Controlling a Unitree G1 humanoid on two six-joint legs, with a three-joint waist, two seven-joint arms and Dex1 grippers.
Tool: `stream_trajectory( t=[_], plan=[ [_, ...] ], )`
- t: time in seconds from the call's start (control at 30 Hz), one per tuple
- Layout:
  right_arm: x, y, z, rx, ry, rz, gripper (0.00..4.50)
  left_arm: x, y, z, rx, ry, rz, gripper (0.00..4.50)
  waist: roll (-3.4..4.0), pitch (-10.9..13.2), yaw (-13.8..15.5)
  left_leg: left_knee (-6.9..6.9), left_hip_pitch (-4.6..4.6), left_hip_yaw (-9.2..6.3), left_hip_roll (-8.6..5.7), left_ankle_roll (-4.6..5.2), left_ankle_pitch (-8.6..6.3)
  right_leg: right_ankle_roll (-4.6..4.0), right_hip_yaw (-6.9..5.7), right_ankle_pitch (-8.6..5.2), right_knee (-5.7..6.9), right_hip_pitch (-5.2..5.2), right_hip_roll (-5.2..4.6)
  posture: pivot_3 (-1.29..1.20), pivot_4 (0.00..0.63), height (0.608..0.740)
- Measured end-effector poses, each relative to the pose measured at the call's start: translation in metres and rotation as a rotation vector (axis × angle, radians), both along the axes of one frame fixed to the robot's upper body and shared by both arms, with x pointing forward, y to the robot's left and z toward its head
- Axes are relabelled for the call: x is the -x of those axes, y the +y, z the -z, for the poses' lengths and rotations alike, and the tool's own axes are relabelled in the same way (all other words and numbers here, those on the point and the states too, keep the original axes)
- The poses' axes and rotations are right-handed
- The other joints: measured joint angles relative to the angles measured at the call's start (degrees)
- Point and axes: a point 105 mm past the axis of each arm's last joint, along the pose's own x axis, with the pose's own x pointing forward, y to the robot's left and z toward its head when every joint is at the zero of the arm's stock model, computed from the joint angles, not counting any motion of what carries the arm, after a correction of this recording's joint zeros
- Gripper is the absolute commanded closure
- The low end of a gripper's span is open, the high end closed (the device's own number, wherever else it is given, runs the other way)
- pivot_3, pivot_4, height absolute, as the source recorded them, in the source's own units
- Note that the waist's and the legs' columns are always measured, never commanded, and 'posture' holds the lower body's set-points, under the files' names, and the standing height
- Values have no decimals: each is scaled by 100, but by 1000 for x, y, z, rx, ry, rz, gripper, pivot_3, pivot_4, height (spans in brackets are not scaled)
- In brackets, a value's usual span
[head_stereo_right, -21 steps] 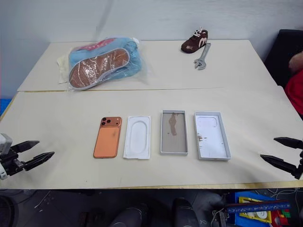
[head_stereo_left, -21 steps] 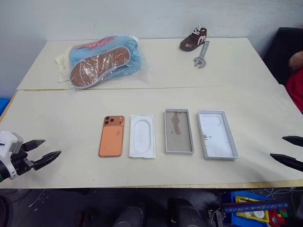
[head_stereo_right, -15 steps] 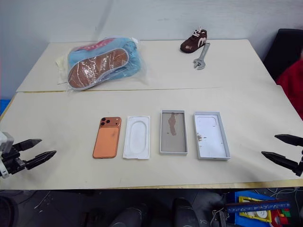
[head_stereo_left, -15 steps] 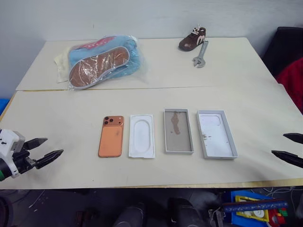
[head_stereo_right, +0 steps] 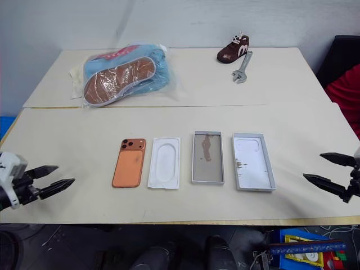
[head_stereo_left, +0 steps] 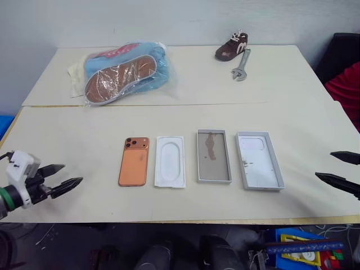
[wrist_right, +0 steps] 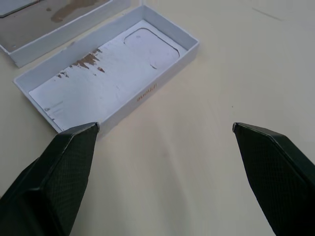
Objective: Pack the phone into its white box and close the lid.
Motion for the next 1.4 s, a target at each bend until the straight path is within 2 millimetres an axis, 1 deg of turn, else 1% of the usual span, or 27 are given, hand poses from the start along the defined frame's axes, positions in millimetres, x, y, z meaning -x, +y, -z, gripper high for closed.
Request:
stream_trajectory(
  t=[0.07, 0.1, 0.17, 0.2, 0.3, 0.37, 0.43, 0.5, 0.53, 0.6, 0.67, 0.77, 0.87, 1.03, 1.13, 1.23, 1.3, 1.37, 1.4],
  plan=[
    [-2, 14, -9, 20, -32, -42, 29, -5, -12, -5, 31, 17, 41, 51, 0, 0, -2, 1, 0, -2, 0, -1, 0, 0, -2, 0, 2, -1, 0, 0, 150, 740],
    [-4, 24, -13, 10, -36, -62, 29, -8, -20, -7, 84, 50, 65, 51, 0, 0, -2, 4, 0, -2, 0, -1, 0, 0, -2, 0, 5, -1, 0, 0, 150, 740],
    [-7, 60, -22, -8, -46, -179, 29, -11, -48, -12, 156, 113, 175, 51, 1, 1, -22, 13, -5, -2, 0, -2, -1, 1, -2, 0, 8, -4, 0, 0, 150, 740],
    [-5, 80, -26, -14, -50, -245, 29, -9, -62, -12, 175, 159, 236, 51, 1, 1, -34, 12, -5, -2, 1, -4, -2, 1, -3, 0, 10, -5, 1, 0, 150, 740],
    [0, 117, -31, -7, -62, -373, 29, -6, -85, -7, 234, 294, 311, 51, 1, 2, -38, 9, -7, -3, 1, -4, -2, 1, -3, 0, 6, -8, 2, 0, 150, 740],
    [5, 140, -32, -7, -63, -454, 29, -8, -100, -6, 292, 394, 337, 51, -16, 13, -28, 16, -10, -6, 1, -4, -2, 1, -7, 0, 8, -8, 2, 0, 150, 740],
    [10, 154, -32, -13, -60, -508, 29, -11, -109, -10, 335, 450, 345, 51, -28, 18, -4, 23, -13, -15, 0, -4, -2, 0, -14, 1, 10, -5, 2, 0, 150, 740],
    [16, 171, -30, -36, -66, -573, 29, -21, -121, -13, 404, 514, 339, 51, -33, 18, 30, 31, -14, -20, -4, -4, -2, 1, -17, 2, 10, -2, 2, 0, 150, 740],
    [18, 176, -28, -45, -61, -589, 0, -26, -128, -12, 431, 549, 332, 214, -34, 17, 43, 32, -13, -22, -7, -3, -2, 1, -16, 2, 13, -2, 1, 0, 150, 740],
    [20, 184, -24, -65, -52, -615, 0, -34, -143, -6, 470, 620, 316, 617, -41, 17, 36, 33, -14, -21, -11, -2, -3, 3, -15, 3, 18, -5, 0, 0, 150, 740],
    [19, 187, -21, -80, -49, -617, 0, -36, -151, 5, 479, 688, 295, 1173, -50, 18, 0, 33, -14, -21, -11, -2, -3, 3, -15, 3, 30, -8, 0, 0, 150, 740],
    [16, 192, -17, -85, -51, -608, 0, -37, -167, 9, 500, 743, 311, 1173, -59, 15, -58, 36, -13, -21, -11, -3, -3, 3, -16, 3, 49, -15, 1, 0, 150, 740],
    [15, 197, -13, -107, -48, -601, 0, -36, -176, 14, 492, 779, 325, 1173, -60, 15, -73, 43, -12, -19, -10, -6, -3, 3, -14, 3, 50, -20, 0, 0, 150, 740],
    [16, 200, -15, -103, -66, -596, 0, -39, -184, 17, 457, 783, 329, 1173, -60, 14, -51, 46, -5, -19, -10, -10, -2, 3, -12, 3, 52, -16, 0, 0, 150, 740],
    [15, 200, -14, -103, -69, -583, 0, -42, -189, 18, 469, 790, 327, 1173, -61, 13, -37, 46, -5, -18, -10, -10, -2, 3, -12, 3, 53, -17, 0, 0, 150, 740],
    [16, 200, -12, -104, -64, -575, 0, -45, -189, 20, 506, 801, 306, 1704, -61, 13, -25, 49, -4, -17, -11, -10, -2, 2, -12, 3, 56, -16, 0, 0, 150, 740],
    [16, 198, -7, -96, -47, -561, 0, -48, -191, 25, 544, 812, 281, 2387, -62, 12, -8, 53, -7, -17, -11, -10, -2, 2, -12, 3, 56, -17, 0, 0, 150, 740],
    [16, 197, -6, -83, -53, -558, 0, -49, -193, 27, 555, 815, 268, 2833, -63, 11, 21, 56, -7, -18, -15, -10, -2, 3, -12, 3, 57, -15, -2, 0, 150, 740],
    [16, 196, -5, -67, -60, -558, 0, -51, -195, 28, 570, 814, 264, 3127, -64, 11, 38, 59, -7, -19, -20, -10, -2, 3, -13, 3, 59, -15, -6, 0, 150, 740]
  ],
)
